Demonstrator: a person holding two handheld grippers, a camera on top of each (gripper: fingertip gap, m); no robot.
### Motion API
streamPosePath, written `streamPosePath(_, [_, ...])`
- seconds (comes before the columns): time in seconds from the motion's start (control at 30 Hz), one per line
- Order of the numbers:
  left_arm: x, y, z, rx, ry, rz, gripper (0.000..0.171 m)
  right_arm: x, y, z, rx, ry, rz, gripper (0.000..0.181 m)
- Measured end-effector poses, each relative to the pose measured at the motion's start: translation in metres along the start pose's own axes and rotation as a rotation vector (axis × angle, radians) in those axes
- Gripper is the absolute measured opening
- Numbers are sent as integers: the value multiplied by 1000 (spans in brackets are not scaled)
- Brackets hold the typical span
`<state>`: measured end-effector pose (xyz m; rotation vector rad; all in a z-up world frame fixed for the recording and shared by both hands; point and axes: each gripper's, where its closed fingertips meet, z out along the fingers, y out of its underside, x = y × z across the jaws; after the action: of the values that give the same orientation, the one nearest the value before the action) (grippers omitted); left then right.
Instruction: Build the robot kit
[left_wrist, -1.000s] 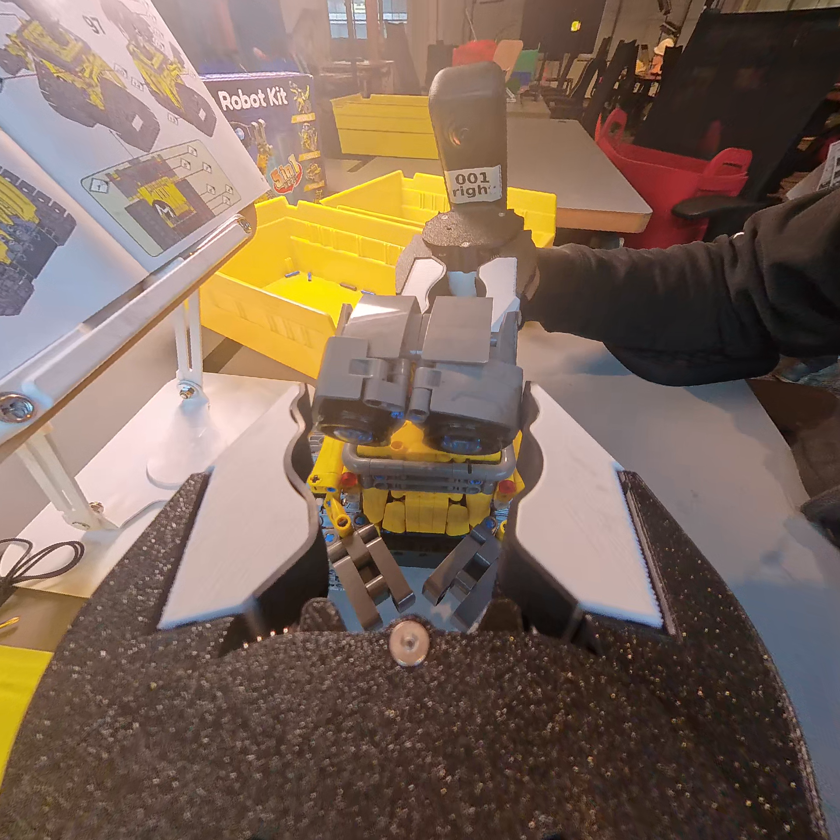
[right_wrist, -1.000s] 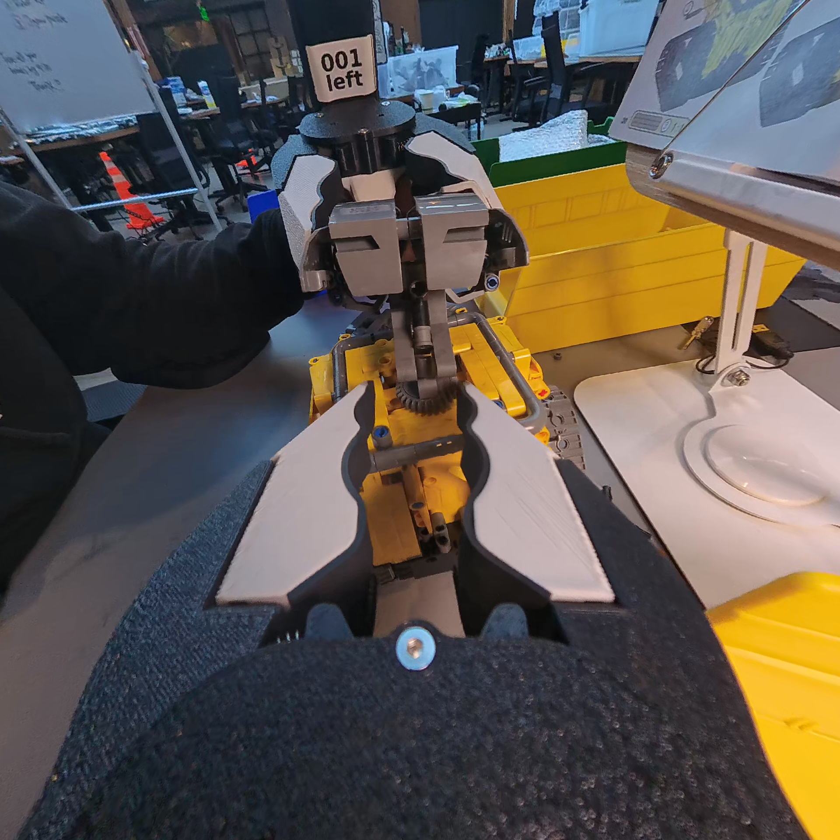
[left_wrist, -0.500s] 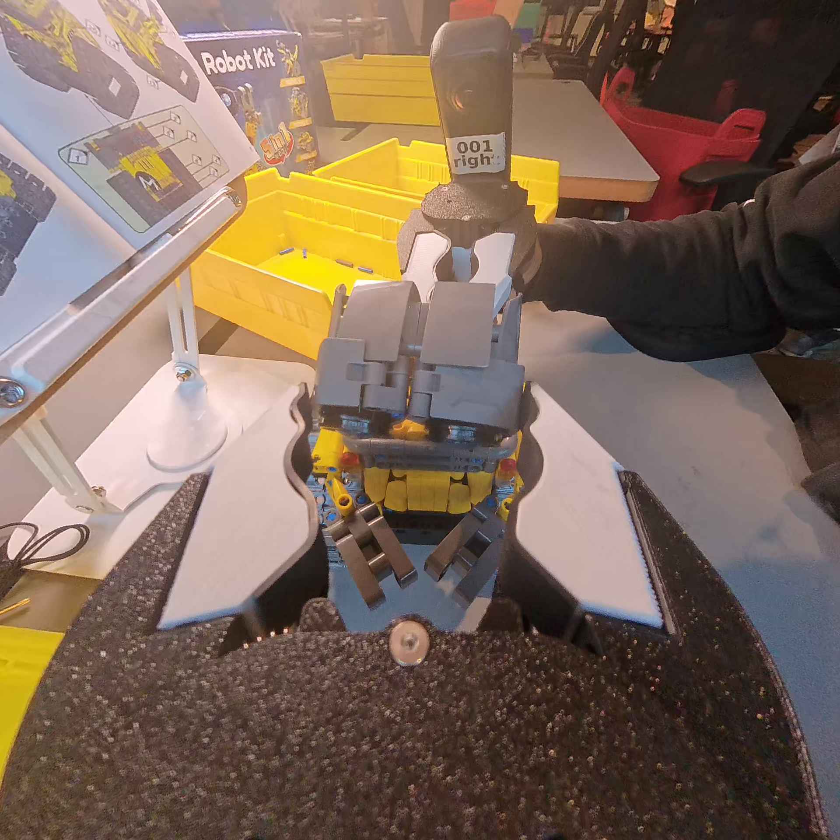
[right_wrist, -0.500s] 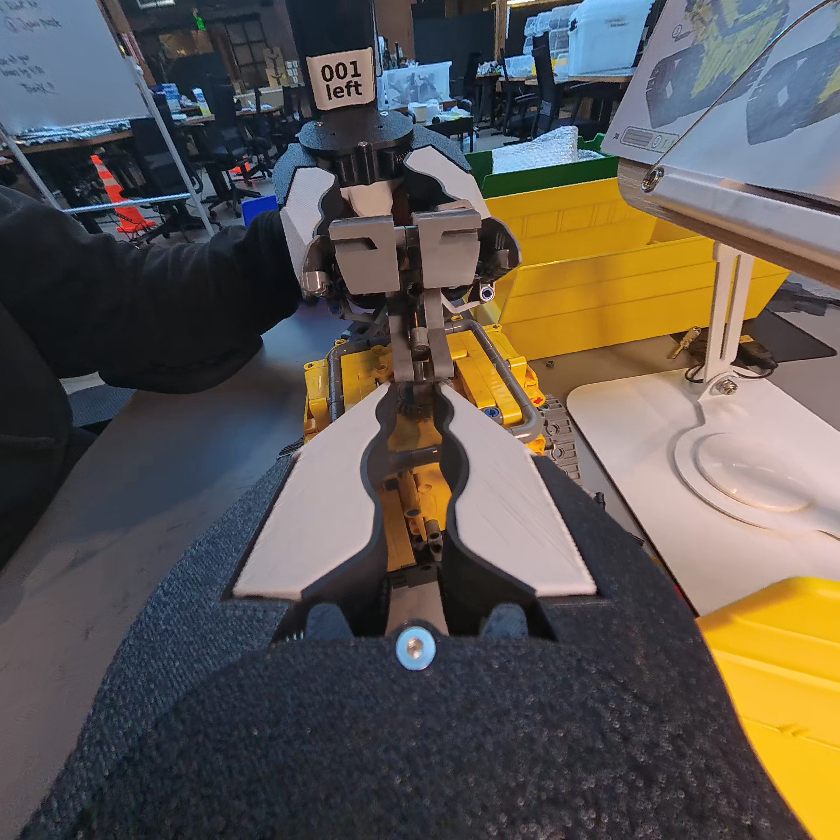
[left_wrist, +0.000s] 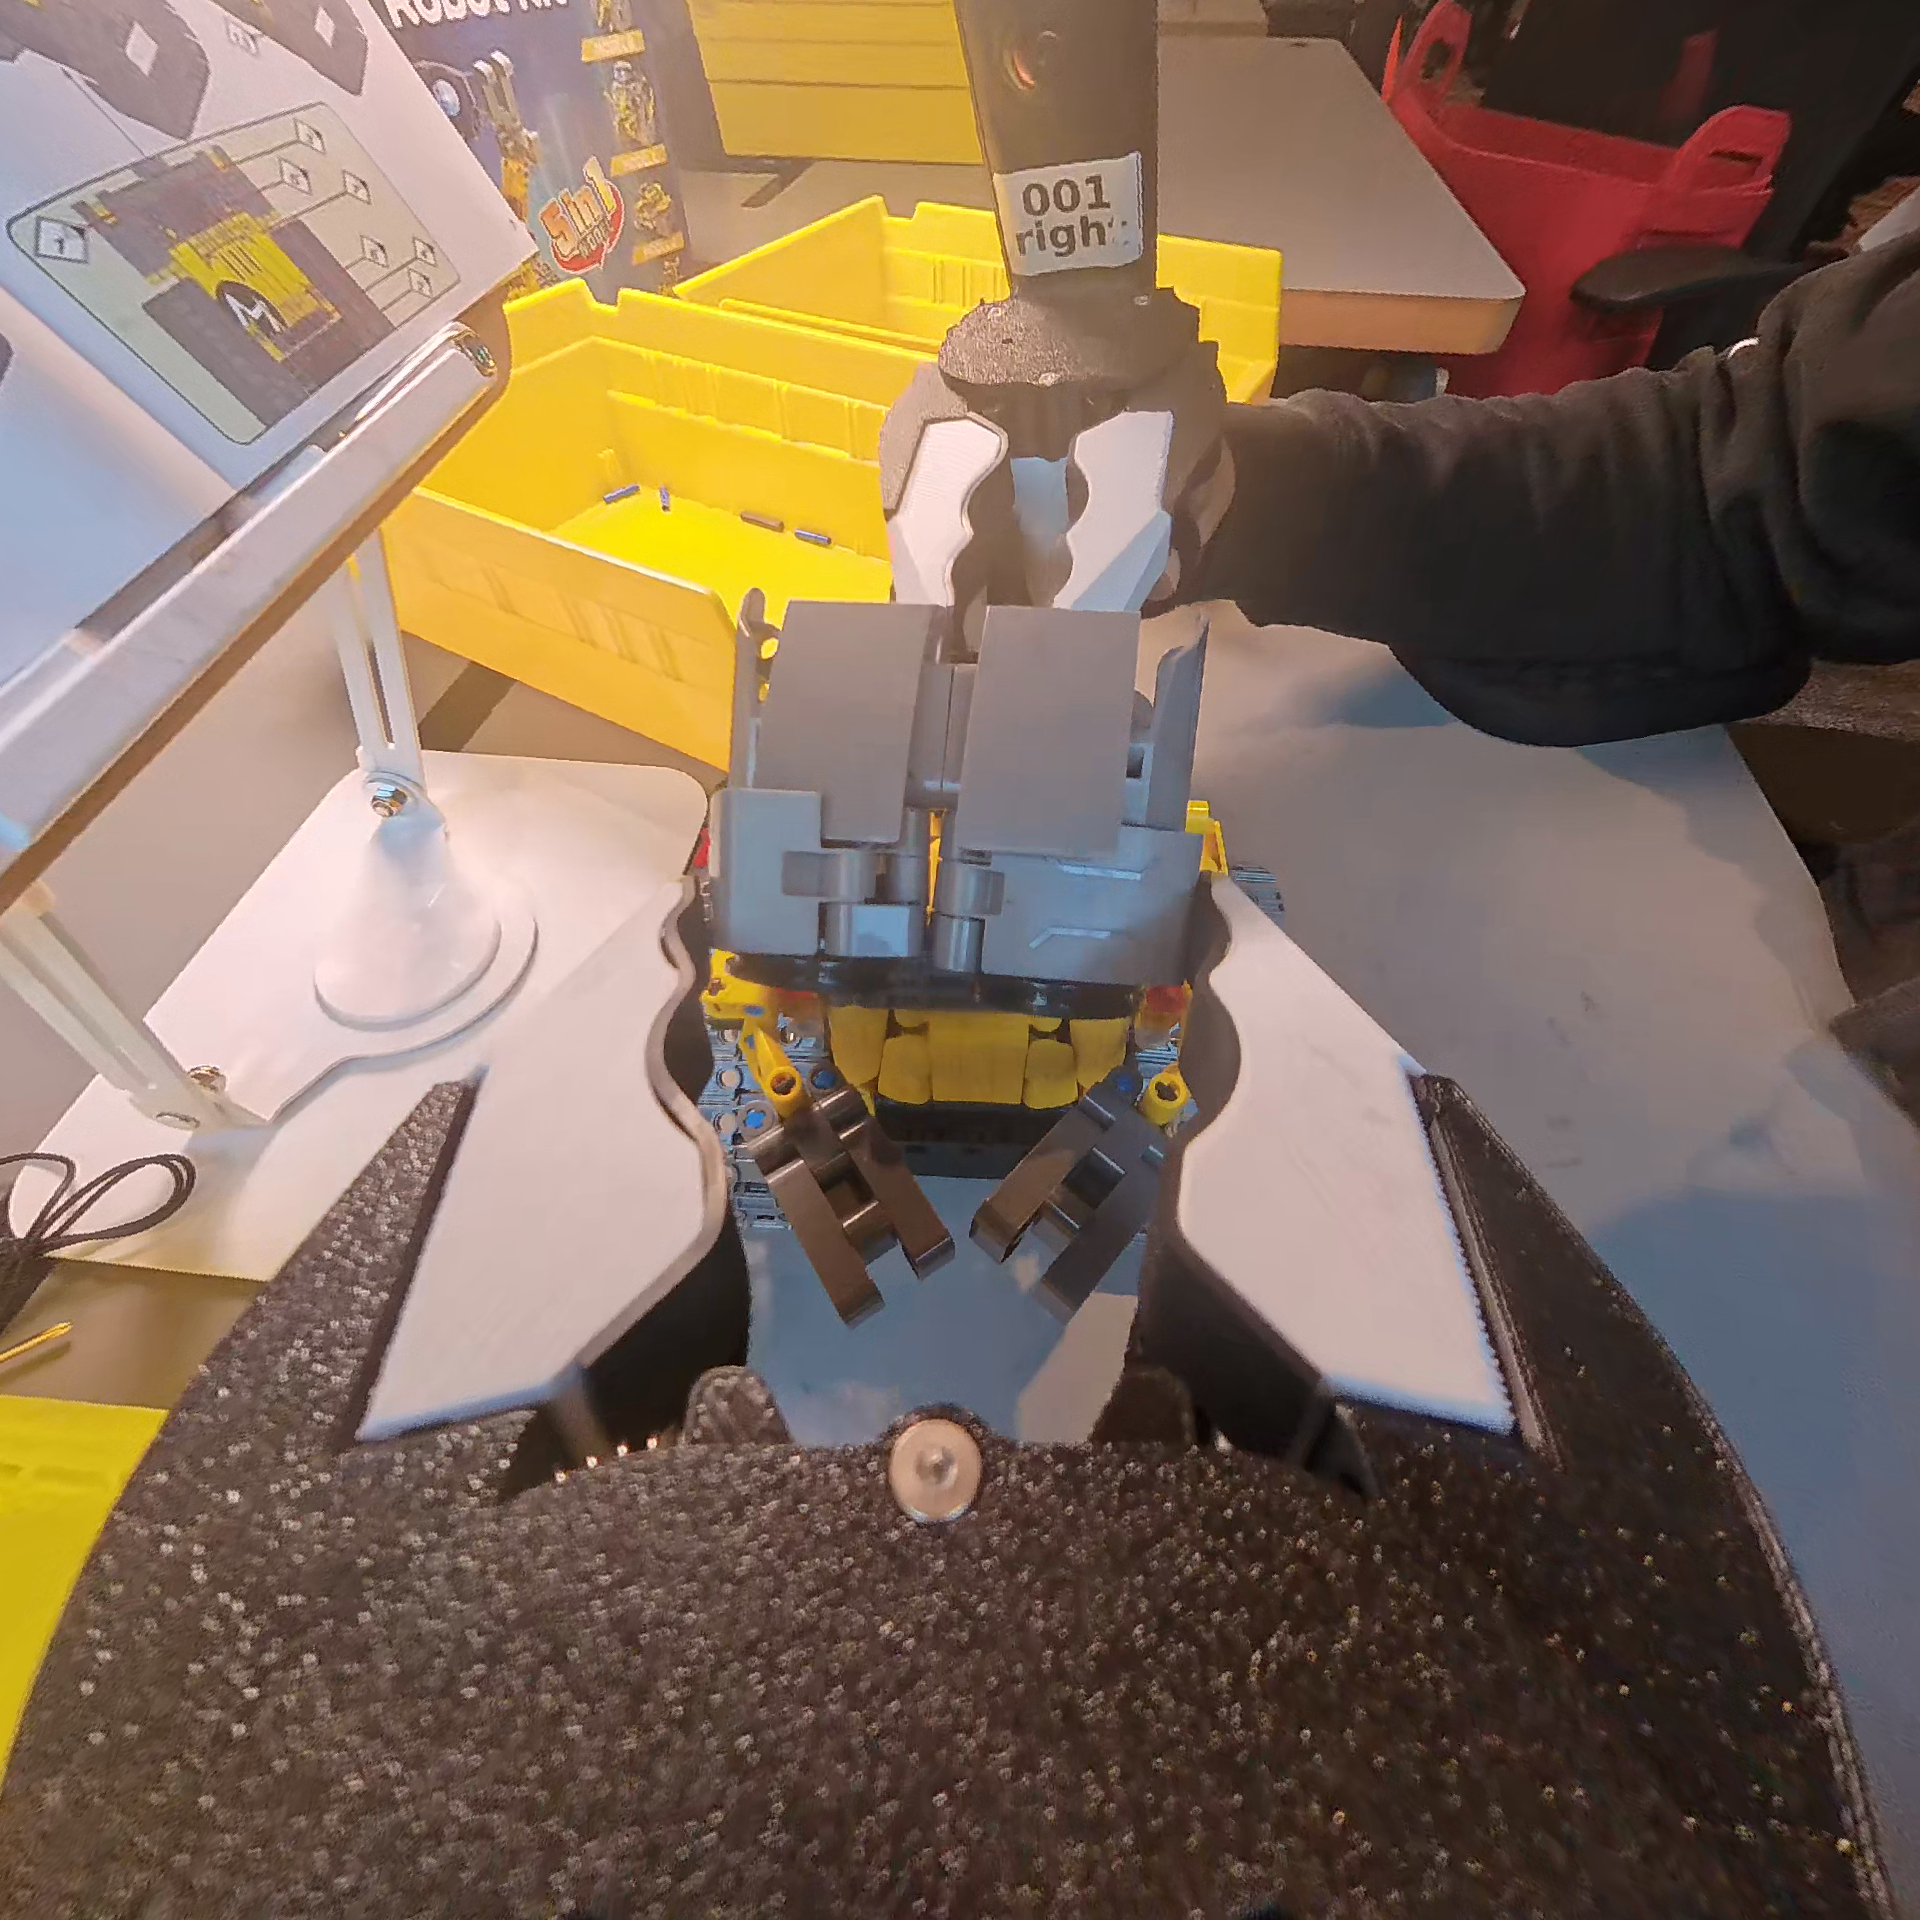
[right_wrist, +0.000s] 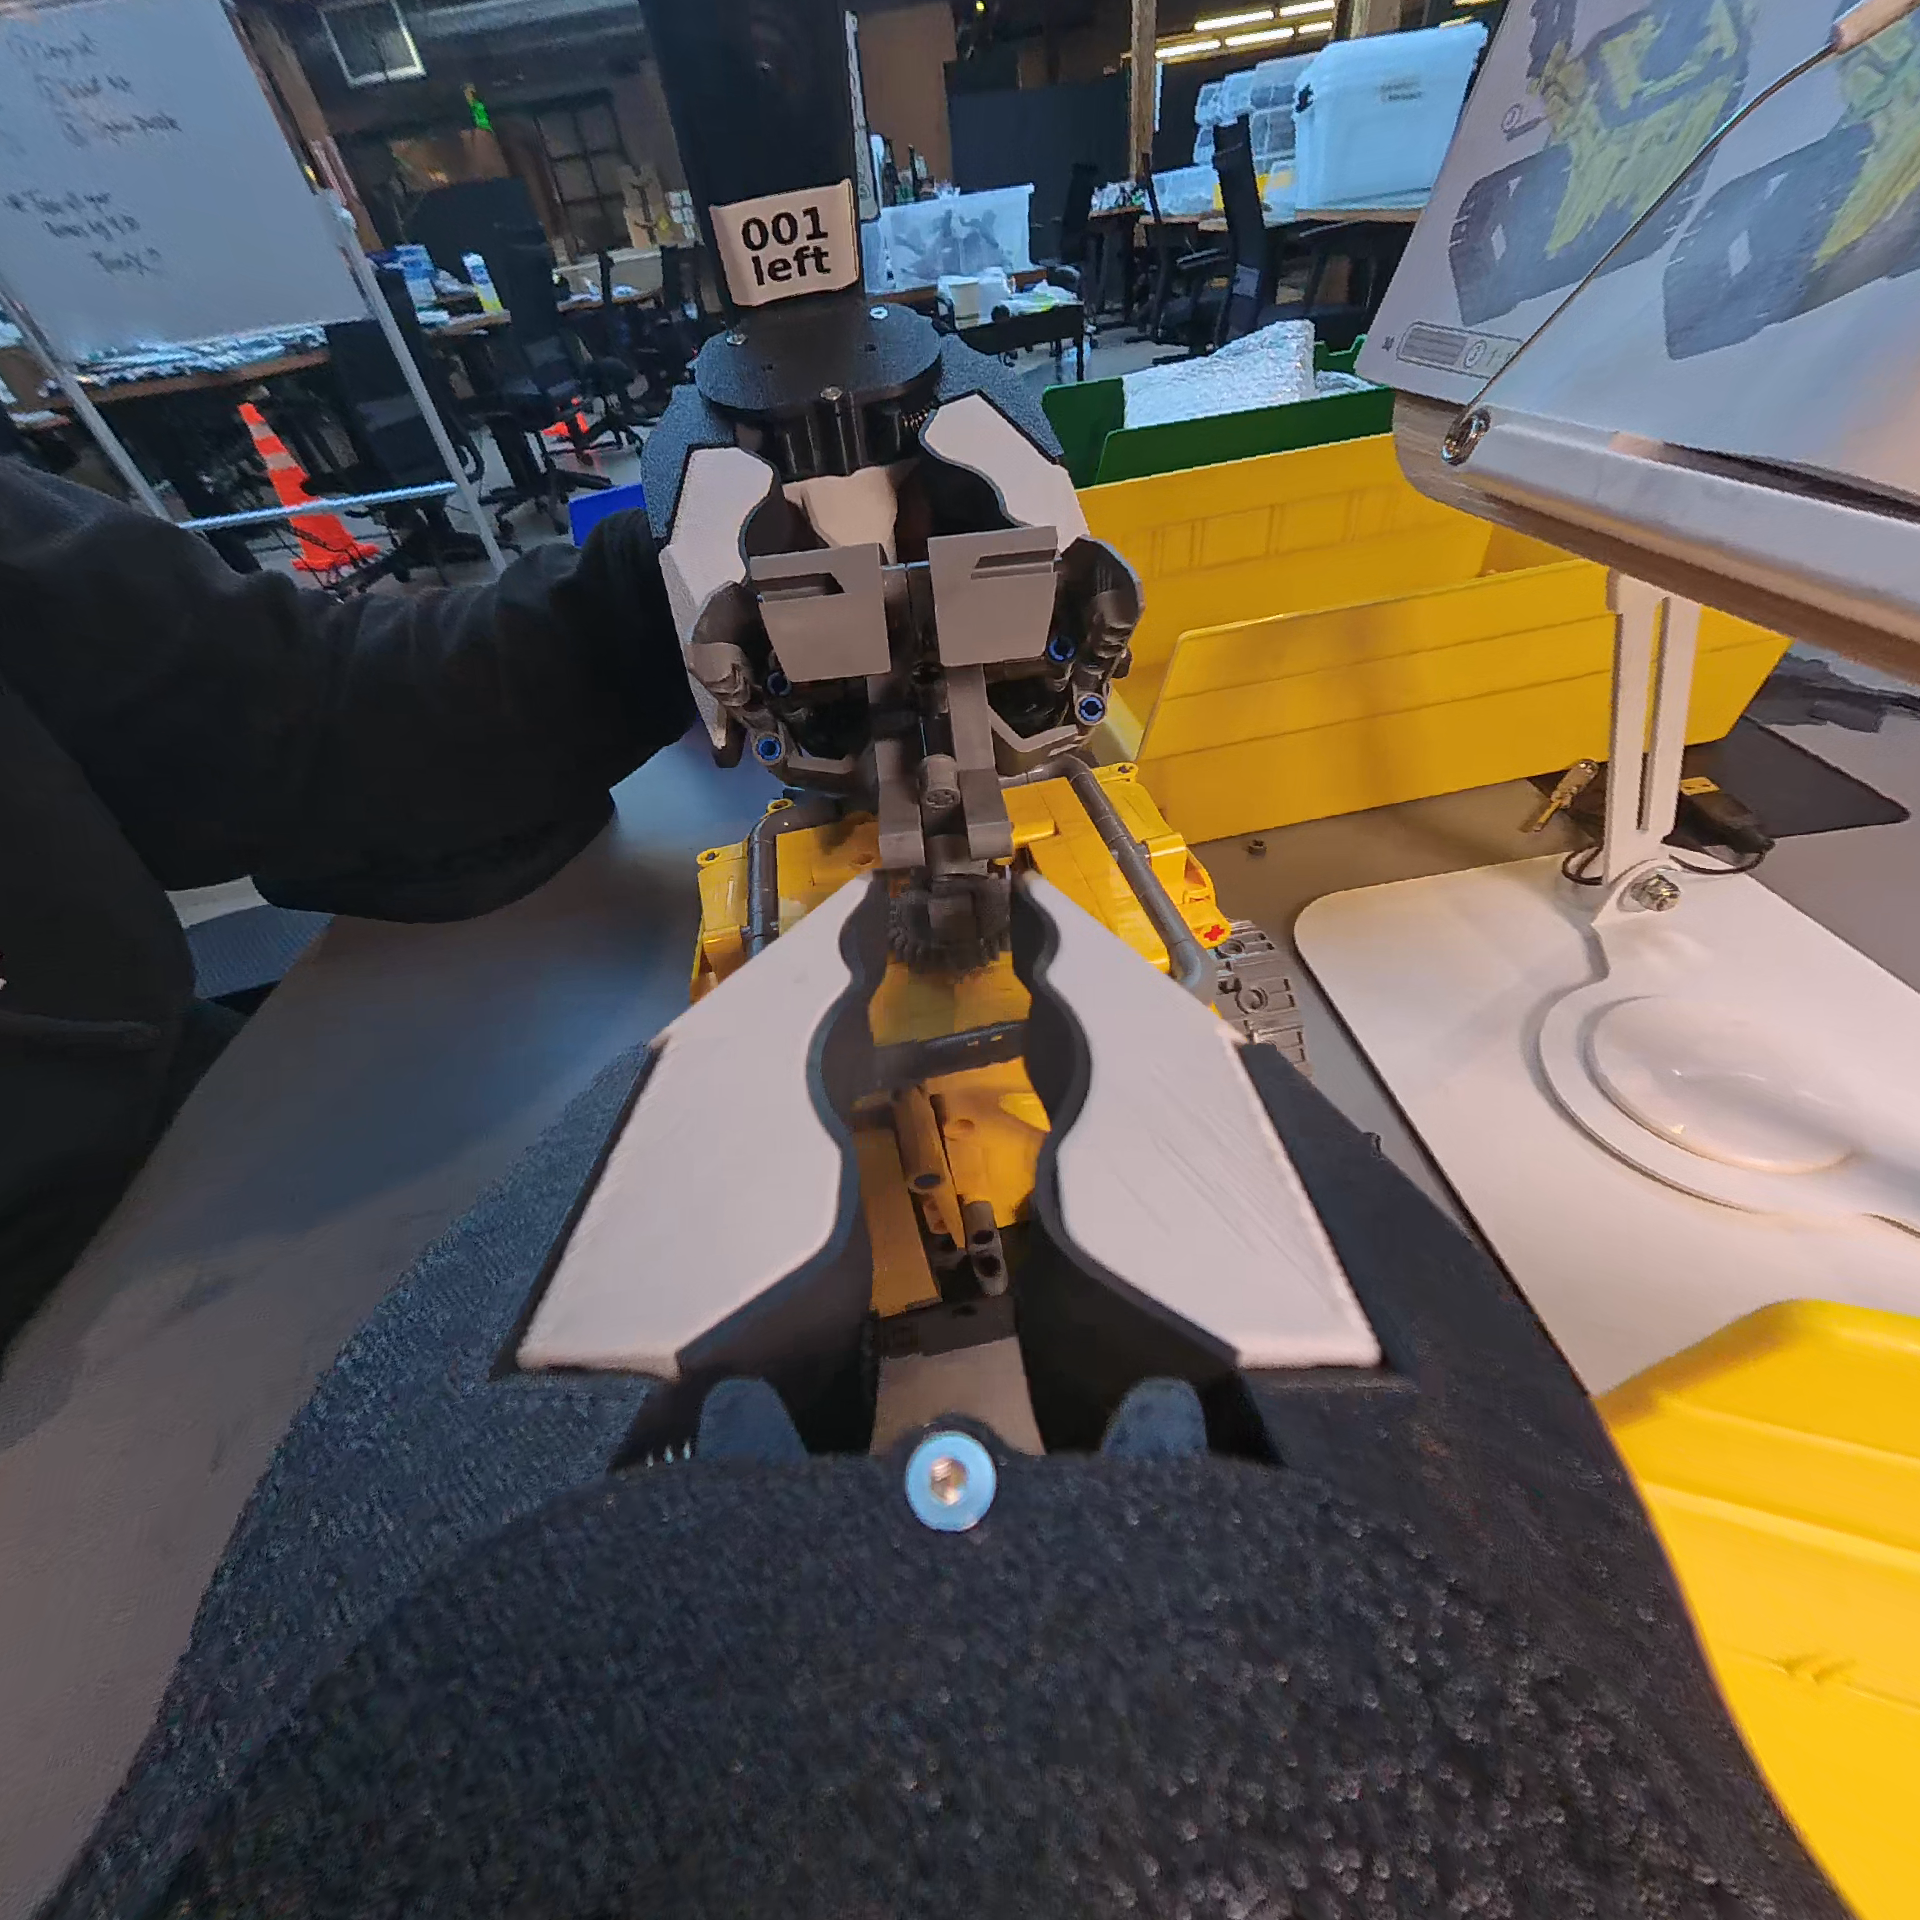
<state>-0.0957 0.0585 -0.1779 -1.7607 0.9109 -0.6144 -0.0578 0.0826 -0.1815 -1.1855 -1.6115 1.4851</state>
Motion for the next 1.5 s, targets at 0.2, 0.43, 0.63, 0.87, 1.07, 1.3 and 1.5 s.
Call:
streamPosePath(0.2, [2,-13,-9,70,7,13,89,-3,-1,5,-7,0,-4,46])
streamPosePath(0.43, [1,-15,-4,54,-35,61,84,-1,-1,5,-6,14,-6,24])
streamPosePath(0.63, [-1,-15,-6,78,-15,17,83,-1,-1,6,-7,12,16,23])
streamPosePath(0.87, [-7,-18,-15,174,46,-94,83,-3,-4,13,-46,39,107,23])
streamPosePath(1.07, [-12,-22,-22,244,92,-194,82,-4,-9,19,-51,61,247,15])
streamPosePath(1.3, [-13,-23,-31,326,159,-249,68,-9,-5,23,-105,84,166,14])
streamPosePath(1.5, [-12,-23,-30,315,145,-221,68,-8,-4,22,-119,85,132,14])
